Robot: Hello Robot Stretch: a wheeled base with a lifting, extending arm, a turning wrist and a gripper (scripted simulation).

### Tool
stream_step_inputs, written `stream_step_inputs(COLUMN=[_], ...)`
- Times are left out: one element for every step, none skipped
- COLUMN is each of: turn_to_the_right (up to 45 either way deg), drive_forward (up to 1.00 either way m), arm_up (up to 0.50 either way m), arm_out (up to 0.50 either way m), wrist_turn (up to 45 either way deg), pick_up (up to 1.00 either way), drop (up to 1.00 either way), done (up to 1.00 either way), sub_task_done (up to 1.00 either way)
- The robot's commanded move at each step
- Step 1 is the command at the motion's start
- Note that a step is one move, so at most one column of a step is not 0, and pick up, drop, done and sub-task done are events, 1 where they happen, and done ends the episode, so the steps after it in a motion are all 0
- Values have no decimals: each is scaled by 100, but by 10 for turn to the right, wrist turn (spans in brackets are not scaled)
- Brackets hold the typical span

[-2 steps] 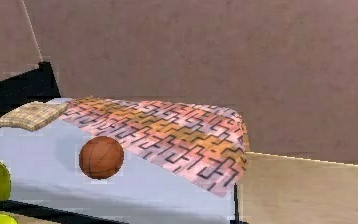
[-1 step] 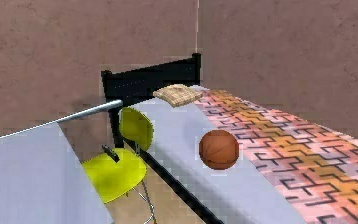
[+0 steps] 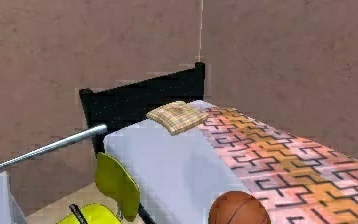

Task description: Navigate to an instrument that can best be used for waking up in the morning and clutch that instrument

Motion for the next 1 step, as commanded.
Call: stream_step_inputs(turn_to_the_right=[450], drive_forward=[0], arm_up=[0], arm_out=[0], wrist_turn=[0], pick_up=[0], drop=[0], done=[0], sub_task_done=[0])
